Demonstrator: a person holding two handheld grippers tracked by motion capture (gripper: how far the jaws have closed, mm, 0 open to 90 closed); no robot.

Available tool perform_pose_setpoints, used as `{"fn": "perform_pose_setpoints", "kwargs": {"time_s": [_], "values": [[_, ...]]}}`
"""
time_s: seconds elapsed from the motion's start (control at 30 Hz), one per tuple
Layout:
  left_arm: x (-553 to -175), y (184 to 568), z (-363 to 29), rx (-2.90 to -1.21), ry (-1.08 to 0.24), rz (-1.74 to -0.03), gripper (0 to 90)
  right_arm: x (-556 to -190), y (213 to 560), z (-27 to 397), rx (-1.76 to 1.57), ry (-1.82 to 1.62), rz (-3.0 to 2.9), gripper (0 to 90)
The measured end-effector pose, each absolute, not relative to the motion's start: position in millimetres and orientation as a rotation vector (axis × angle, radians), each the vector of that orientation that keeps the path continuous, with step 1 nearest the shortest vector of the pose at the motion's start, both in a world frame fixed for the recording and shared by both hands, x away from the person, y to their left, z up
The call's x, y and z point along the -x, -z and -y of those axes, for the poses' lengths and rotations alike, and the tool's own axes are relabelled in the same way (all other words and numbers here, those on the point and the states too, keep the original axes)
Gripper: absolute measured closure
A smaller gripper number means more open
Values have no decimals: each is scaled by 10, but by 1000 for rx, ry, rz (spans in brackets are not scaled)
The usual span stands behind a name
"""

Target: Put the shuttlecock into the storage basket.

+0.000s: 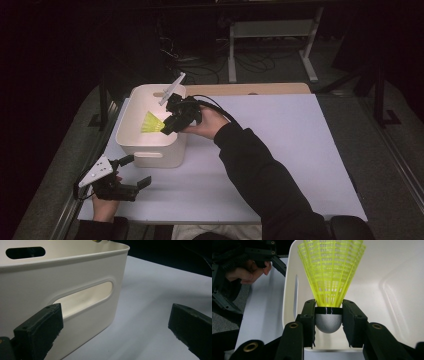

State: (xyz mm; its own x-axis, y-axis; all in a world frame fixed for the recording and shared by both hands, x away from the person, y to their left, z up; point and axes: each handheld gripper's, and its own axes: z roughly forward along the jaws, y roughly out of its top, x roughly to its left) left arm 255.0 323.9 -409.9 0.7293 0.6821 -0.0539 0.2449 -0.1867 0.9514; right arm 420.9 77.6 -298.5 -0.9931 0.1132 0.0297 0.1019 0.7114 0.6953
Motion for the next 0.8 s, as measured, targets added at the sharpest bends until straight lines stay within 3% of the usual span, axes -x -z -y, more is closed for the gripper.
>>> {"fn": "perform_pose_setpoints", "kwargs": {"time_s": [0.8], "values": [[-2547, 4098, -3239, -1756, -459, -733, 0, -4224, 3160, -919, -166, -1126, -2948, 601]]}}
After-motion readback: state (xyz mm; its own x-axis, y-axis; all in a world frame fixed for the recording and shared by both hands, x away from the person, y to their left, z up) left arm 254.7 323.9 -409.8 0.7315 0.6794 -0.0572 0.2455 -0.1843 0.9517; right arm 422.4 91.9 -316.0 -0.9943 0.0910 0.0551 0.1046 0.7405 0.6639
